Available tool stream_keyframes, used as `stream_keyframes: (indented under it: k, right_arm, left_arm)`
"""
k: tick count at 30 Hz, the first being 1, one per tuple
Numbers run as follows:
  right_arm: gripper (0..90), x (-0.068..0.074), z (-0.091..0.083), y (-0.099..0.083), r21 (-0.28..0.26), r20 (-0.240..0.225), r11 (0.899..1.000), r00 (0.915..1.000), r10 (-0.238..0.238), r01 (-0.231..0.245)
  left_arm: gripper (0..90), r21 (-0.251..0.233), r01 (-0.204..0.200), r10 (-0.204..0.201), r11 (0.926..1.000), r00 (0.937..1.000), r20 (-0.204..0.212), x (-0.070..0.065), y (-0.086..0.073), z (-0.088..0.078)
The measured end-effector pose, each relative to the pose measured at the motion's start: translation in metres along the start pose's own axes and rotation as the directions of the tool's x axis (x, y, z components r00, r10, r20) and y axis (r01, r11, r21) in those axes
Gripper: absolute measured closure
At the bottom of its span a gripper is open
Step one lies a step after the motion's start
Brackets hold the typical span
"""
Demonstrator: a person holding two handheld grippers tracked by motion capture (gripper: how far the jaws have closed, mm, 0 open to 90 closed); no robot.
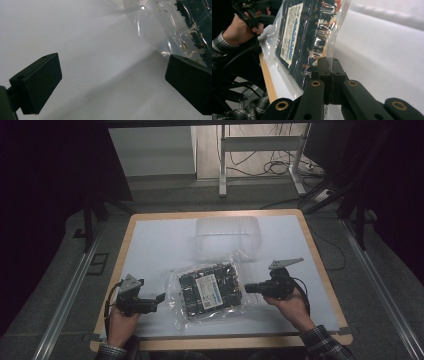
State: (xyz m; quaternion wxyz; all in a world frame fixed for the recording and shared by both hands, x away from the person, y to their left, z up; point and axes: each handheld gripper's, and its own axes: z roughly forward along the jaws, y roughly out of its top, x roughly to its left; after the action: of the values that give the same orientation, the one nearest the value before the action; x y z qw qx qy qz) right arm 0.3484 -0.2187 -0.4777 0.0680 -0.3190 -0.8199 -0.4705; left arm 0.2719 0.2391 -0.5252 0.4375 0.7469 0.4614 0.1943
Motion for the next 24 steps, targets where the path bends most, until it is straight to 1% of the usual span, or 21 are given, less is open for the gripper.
stream_keyframes:
  k: [2,3,4,6,7,9,11,12,13,14,15,18,19,20,24]
  right_arm:
    - [89.1,0.0,-0.006,0.006,-0.008,-0.004,1.0,1.0,0.007,-0.007]
    - [89.1,0.0,-0.006,0.006,-0.008,-0.004,1.0,1.0,0.007,-0.007]
    - [89.1,0.001,-0.01,0.01,-0.012,0.007,1.0,1.0,-0.002,0.002]
    - [89.0,0.002,-0.012,0.013,-0.015,0.012,1.0,0.9999,-0.009,0.009]
    - [89.1,0.004,-0.018,0.018,-0.022,0.025,0.999,0.9994,-0.023,0.023]
    - [89.1,0.005,-0.021,0.021,-0.023,0.03,0.999,0.9991,-0.029,0.03]
    - [89.1,0.007,-0.027,0.027,-0.031,0.043,0.999,0.9982,-0.041,0.042]
    - [89.1,0.009,-0.032,0.033,-0.037,0.049,0.998,0.9974,-0.052,0.054]
    - [89.1,0.009,-0.032,0.033,-0.037,0.049,0.998,0.9974,-0.052,0.054]
    - [89.1,0.011,-0.037,0.038,-0.041,0.058,0.997,0.9964,-0.062,0.064]
    - [89.1,0.011,-0.037,0.038,-0.041,0.058,0.997,0.9964,-0.062,0.064]
    - [89.1,0.015,-0.045,0.048,-0.046,0.063,0.996,0.9951,-0.076,0.079]
    - [89.1,0.015,-0.045,0.048,-0.046,0.063,0.996,0.9951,-0.076,0.079]
    - [89.2,0.018,-0.049,0.053,-0.05,0.062,0.995,0.9946,-0.083,0.086]
    - [89.1,0.021,-0.055,0.06,-0.058,0.063,0.994,0.9942,-0.088,0.092]
  left_arm:
    - [0.3,-0.007,-0.004,0.004,1.0,1.0,0.001,-0.001,0.0,0.0]
    - [0.3,-0.007,-0.004,0.004,1.0,1.0,0.001,-0.001,0.0,0.0]
    - [0.2,-0.009,-0.005,0.005,0.9999,1.0,0.0,-0.001,0.001,0.0]
    - [0.2,-0.016,-0.003,0.003,0.9999,1.0,0.005,-0.001,0.001,-0.001]
    - [0.1,-0.018,-0.003,0.003,0.9998,1.0,0.006,-0.001,0.001,-0.001]
    - [0.0,-0.023,-0.003,0.003,0.9997,1.0,0.009,-0.001,0.001,-0.001]
    - [0.0,-0.027,-0.004,0.005,0.9996,0.9999,0.011,-0.001,0.001,-0.001]
    - [0.0,-0.03,-0.005,0.006,0.9995,0.9999,0.014,-0.001,0.001,-0.002]
    - [0.0,-0.033,-0.003,0.004,0.9995,0.9998,0.018,-0.001,0.001,-0.002]
    - [0.0,-0.033,-0.005,0.005,0.9994,0.9998,0.018,-0.001,0.001,-0.002]
    - [0.0,-0.033,-0.005,0.005,0.9994,0.9998,0.018,-0.001,0.001,-0.002]
    - [0.0,-0.033,-0.007,0.007,0.9994,0.9997,0.022,-0.002,0.001,-0.001]
    - [0.0,-0.032,-0.009,0.009,0.9995,0.9997,0.021,-0.002,0.001,-0.001]
    - [0.0,-0.031,-0.011,0.012,0.9995,0.9997,0.022,-0.002,0.001,-0.001]
    - [0.0,-0.03,-0.012,0.013,0.9995,0.9997,0.022,-0.002,0.001,0.0]
